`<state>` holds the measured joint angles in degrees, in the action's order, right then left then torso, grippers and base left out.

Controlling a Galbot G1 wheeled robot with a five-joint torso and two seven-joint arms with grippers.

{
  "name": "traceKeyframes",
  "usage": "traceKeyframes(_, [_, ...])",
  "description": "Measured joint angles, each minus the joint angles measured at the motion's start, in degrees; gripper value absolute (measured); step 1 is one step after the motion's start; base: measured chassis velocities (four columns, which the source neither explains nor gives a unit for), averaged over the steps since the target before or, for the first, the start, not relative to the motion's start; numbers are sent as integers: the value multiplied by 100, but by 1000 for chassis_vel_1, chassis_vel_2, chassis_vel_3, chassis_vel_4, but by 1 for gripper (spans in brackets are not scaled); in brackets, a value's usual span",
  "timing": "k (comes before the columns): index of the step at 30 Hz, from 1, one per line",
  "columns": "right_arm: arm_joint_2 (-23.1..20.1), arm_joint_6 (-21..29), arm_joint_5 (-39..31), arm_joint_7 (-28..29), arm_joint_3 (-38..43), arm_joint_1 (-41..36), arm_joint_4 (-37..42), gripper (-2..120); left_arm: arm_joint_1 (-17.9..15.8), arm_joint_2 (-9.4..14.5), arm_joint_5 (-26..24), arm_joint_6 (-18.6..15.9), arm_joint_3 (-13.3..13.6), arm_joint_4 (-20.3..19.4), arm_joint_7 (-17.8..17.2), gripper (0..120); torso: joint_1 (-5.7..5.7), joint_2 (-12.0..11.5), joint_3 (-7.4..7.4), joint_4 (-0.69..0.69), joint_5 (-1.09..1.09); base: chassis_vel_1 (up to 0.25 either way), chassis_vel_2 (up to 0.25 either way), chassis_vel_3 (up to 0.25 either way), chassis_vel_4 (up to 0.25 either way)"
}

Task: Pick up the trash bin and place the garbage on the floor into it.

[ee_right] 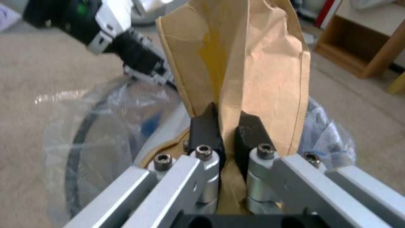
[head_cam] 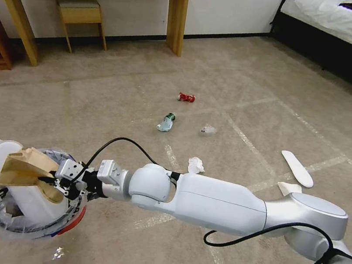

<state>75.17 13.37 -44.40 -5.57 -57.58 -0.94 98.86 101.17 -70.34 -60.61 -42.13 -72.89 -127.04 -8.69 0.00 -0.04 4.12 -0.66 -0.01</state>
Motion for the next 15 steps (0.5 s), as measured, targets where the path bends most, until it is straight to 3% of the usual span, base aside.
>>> traceKeyframes(15, [231, 552, -198, 264, -339, 380, -116, 3, -53, -102, 25, 0, 28, -59, 33, 1, 0, 0, 0, 0, 0, 0, 0, 0, 0])
